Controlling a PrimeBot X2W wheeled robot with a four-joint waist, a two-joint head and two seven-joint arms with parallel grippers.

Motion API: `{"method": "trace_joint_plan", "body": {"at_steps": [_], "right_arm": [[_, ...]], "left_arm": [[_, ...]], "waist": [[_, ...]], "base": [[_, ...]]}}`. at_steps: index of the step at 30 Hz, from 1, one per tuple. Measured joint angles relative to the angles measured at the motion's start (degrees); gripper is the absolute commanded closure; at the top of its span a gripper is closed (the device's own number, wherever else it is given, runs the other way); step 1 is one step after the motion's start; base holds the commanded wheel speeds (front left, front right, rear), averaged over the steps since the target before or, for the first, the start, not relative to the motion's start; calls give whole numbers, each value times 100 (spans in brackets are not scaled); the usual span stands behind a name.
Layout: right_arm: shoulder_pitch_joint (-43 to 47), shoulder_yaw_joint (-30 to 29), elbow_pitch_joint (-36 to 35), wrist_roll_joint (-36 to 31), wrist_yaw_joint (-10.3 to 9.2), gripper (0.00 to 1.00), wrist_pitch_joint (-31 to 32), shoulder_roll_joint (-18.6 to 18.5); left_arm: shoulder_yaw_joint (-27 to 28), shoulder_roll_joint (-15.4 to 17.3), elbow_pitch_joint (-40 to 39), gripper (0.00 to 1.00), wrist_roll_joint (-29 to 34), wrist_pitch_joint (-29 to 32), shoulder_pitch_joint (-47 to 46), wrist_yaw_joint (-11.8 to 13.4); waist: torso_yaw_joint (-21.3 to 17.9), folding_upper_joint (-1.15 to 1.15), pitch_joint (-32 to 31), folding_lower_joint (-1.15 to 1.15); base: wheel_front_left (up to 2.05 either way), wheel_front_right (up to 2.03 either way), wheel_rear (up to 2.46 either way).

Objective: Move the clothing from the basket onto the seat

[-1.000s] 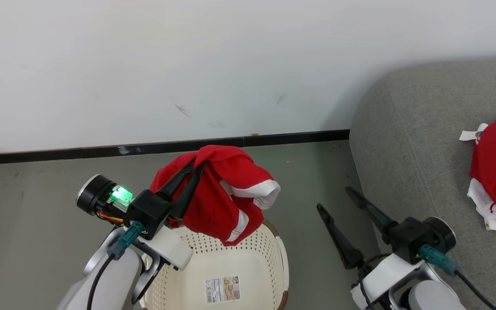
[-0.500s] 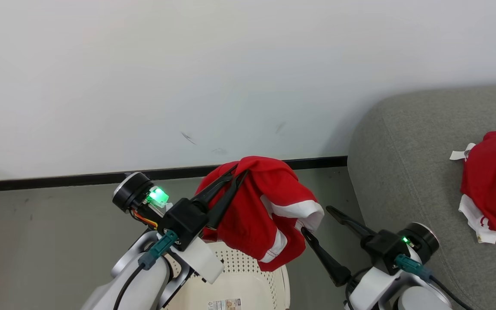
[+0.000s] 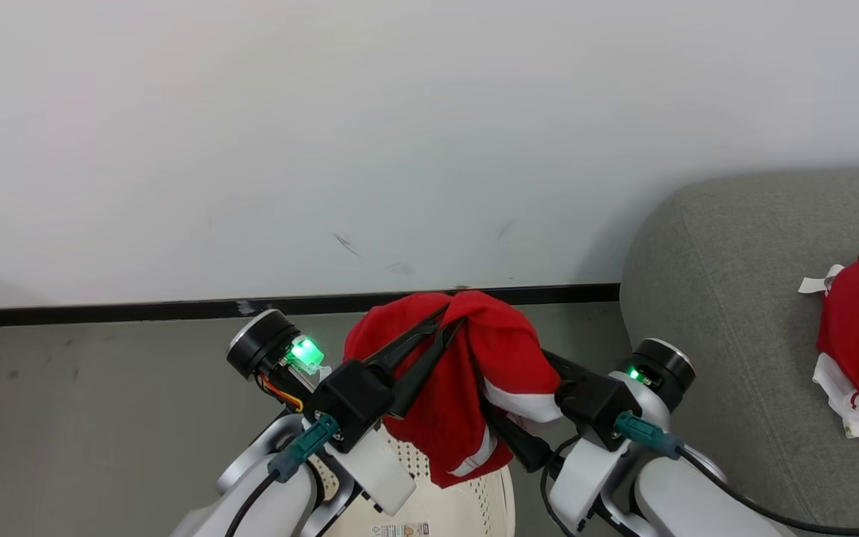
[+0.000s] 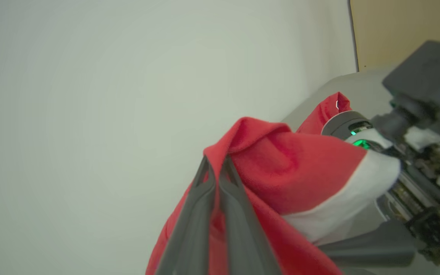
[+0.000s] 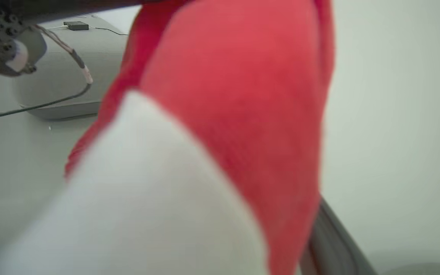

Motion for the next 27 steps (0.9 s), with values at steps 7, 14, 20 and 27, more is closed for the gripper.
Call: {"method": "trace_joint_plan", "body": {"at_steps": [7, 14, 20, 27], "right_arm": [[-110, 145, 120, 118, 0, 100, 0, 76], [-108, 11, 138, 291, 0, 100, 0, 87], [-84, -363, 126, 359, 4, 100, 0, 32], [83, -794, 112, 402, 44, 100, 0, -119]], "left_arm": [[-13, 7, -21, 100, -194, 104, 234, 0], [188, 30, -3, 100, -360, 141, 516, 21], [310, 11, 59, 23, -539, 133, 763, 114], [432, -22, 75, 0, -654, -21, 951, 219]], "waist": [[91, 0, -17, 0], [69, 0, -25, 0], [-3, 0, -24, 0], [-117, 0, -22, 0]], "base": [[0, 0, 0], [0, 0, 0], [0, 0, 0], [0, 0, 0]]}}
